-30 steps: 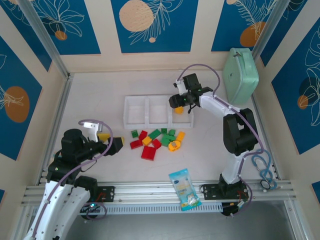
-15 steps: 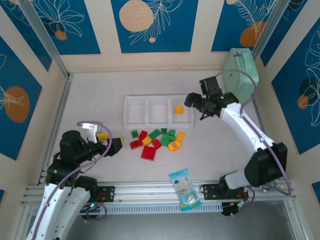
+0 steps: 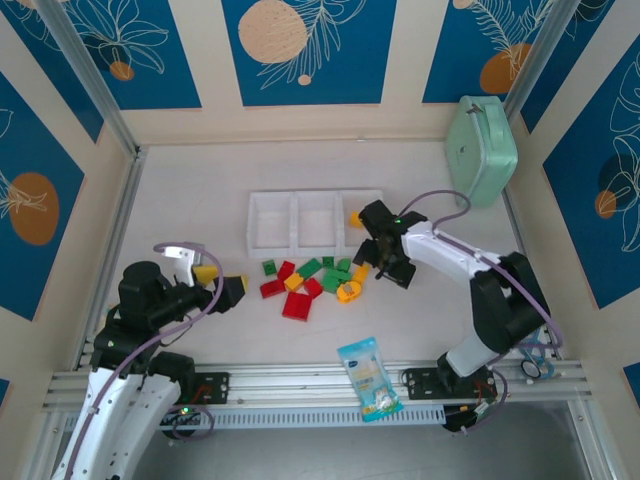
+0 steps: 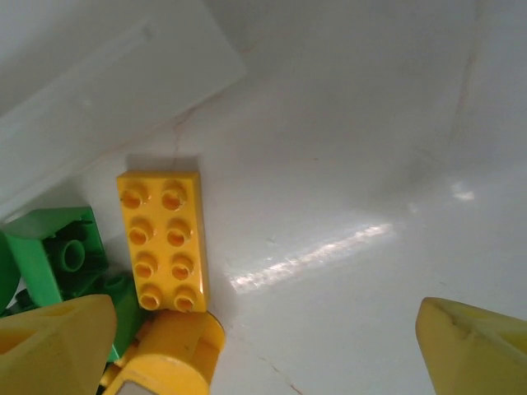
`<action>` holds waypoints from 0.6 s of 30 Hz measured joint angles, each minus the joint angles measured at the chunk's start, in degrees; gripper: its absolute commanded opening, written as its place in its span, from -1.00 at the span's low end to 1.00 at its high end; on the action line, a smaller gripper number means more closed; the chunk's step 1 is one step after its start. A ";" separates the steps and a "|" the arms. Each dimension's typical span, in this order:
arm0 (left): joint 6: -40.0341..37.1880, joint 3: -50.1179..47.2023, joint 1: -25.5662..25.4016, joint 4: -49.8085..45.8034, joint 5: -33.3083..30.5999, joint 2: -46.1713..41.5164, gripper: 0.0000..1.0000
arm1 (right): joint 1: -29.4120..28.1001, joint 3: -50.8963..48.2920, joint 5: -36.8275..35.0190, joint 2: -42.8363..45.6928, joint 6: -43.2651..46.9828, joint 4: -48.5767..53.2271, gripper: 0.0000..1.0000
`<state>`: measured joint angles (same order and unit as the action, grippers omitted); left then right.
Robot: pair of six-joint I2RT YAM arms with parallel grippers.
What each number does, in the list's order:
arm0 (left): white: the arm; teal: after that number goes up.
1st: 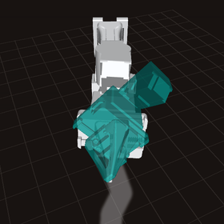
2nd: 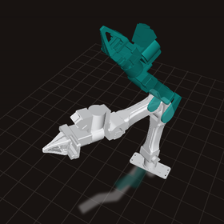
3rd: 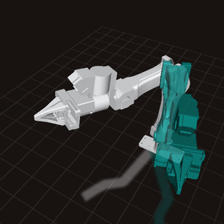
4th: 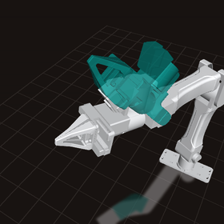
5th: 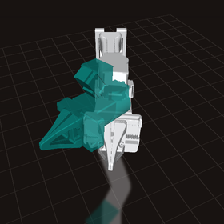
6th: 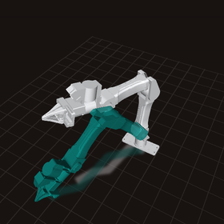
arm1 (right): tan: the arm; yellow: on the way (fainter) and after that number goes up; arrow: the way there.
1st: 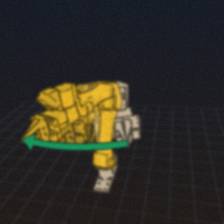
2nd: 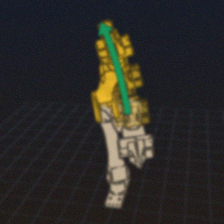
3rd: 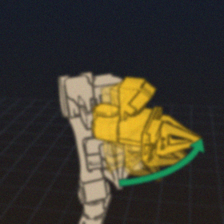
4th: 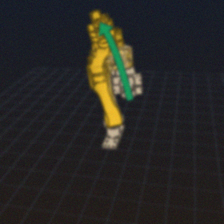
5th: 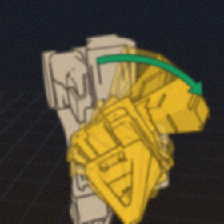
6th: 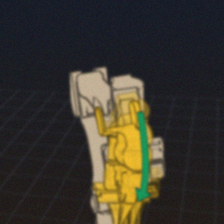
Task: Sort the legos into containers by color
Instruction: Pick up the lego from the center of the table.
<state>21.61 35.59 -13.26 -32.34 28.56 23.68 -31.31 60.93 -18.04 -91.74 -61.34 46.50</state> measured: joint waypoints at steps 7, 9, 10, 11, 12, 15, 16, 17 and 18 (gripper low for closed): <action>0.00 -0.11 0.00 0.00 0.00 -1.20 0.98 | -3.26 7.34 -1.86 -9.97 -3.28 -2.16 0.81; 0.00 -0.11 -0.02 0.02 0.00 -1.55 0.98 | -3.52 7.82 -2.58 -10.32 -3.91 -2.45 0.78; 0.00 -0.11 -0.02 0.07 0.00 -1.64 0.98 | -3.58 7.87 -2.75 -10.49 -4.15 -2.73 0.78; 0.00 -0.11 -0.02 0.09 0.00 -1.66 0.98 | -3.61 7.87 -2.80 -10.56 -4.33 -2.97 0.77; 0.00 -0.11 -0.02 0.09 0.00 -1.66 0.98 | -3.61 7.87 -3.04 -10.56 -4.55 -3.06 0.76; 0.00 -0.11 -0.02 0.11 0.00 -1.66 0.99 | -3.61 7.50 -3.67 -10.51 -5.16 -4.20 0.70; 0.00 -0.11 -0.02 0.13 0.00 -1.66 0.99 | -3.61 6.91 -3.89 -10.36 -5.40 -5.22 0.68; 0.00 -0.11 -0.02 0.13 0.00 -1.66 0.98 | -3.61 6.29 -4.15 -10.08 -5.73 -6.21 0.67; 0.00 -0.11 -0.02 0.13 0.00 -1.66 0.99 | -3.56 5.35 -4.55 -9.62 -6.12 -7.48 0.64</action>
<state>21.61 35.48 -13.28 -32.21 28.56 22.02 -34.87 66.28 -22.59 -101.36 -67.46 39.03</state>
